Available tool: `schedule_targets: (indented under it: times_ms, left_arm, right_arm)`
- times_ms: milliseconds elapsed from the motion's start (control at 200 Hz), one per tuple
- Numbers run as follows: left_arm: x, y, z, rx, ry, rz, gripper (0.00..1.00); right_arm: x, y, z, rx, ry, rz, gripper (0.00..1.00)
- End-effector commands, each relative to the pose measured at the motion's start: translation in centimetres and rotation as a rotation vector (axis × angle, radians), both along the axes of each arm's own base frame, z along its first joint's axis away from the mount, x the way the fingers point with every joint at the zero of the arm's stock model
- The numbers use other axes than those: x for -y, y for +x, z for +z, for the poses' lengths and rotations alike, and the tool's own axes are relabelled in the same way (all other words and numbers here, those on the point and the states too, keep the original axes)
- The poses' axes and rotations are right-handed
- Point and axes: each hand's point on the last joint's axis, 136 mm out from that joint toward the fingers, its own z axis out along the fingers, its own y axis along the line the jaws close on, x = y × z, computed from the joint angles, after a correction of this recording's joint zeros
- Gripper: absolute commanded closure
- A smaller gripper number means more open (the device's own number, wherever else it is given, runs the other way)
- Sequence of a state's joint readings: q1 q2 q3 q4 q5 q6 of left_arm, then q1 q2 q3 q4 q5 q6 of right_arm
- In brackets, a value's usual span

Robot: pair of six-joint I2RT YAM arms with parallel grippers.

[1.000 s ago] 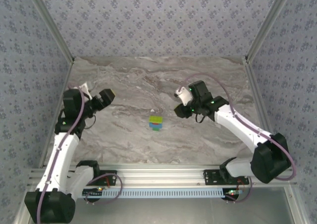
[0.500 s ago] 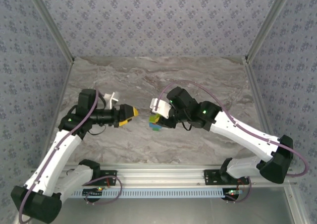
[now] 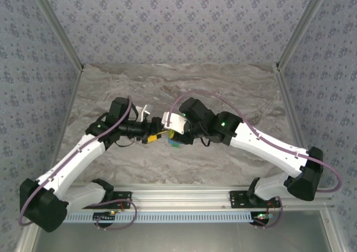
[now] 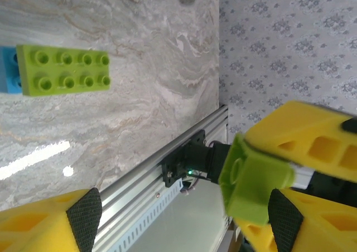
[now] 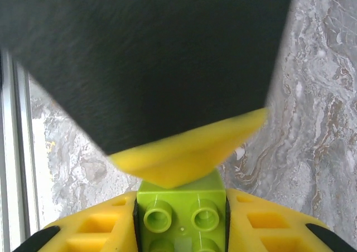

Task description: Assemble a carrot with lego

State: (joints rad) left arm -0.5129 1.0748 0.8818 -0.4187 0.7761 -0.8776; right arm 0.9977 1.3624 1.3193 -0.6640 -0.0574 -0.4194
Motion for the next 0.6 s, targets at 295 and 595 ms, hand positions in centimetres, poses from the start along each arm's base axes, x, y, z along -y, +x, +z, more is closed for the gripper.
schedule_targets:
  times_ms: [295, 595]
  left_arm:
    - [1.6, 0.7, 2.9, 0.086, -0.061, -0.014, 0.26]
    - [3.1, -0.2, 2.5, 0.090, -0.054, -0.063, 0.32]
  right_arm:
    - [-0.3, 0.2, 0.4, 0.014, 0.007, 0.004, 0.63]
    - [-0.7, 1.0, 0.4, 0.008, 0.016, 0.005, 0.63]
